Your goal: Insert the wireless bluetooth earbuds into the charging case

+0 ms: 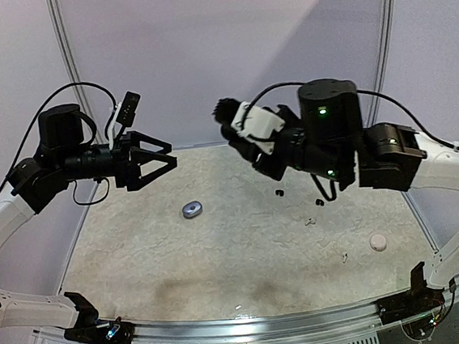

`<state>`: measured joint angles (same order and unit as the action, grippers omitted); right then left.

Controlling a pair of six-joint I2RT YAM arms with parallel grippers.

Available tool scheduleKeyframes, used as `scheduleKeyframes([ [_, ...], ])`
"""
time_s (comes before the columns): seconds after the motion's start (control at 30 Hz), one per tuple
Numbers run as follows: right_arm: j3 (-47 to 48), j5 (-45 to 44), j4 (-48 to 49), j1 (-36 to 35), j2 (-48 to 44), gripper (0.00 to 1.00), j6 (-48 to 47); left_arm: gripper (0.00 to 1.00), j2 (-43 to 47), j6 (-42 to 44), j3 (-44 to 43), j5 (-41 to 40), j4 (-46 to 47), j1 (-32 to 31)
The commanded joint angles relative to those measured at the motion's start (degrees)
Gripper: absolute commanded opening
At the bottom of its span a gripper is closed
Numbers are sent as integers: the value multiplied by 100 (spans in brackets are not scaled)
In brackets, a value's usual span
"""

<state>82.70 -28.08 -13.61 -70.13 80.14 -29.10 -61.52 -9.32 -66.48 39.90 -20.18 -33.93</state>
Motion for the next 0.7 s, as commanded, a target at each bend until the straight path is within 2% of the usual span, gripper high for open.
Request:
scheduleKeyframes([
  [0.0,645,-345,30,-292,732,15,-1242,87,11,172,-181,21,-157,-338],
  [0.13,1020,-254,0,-457,1132,15,-1453,85,-47,105,-268,-39,-227,-510],
  [0.3,1250,-23,84,-663,1338,15,-1605,70,-235,-196,-426,-538,-248,-637],
  [0.67,1637,261,-44,-725,1609,16,-1628,59,-544,-4,-760,-474,-247,-762],
])
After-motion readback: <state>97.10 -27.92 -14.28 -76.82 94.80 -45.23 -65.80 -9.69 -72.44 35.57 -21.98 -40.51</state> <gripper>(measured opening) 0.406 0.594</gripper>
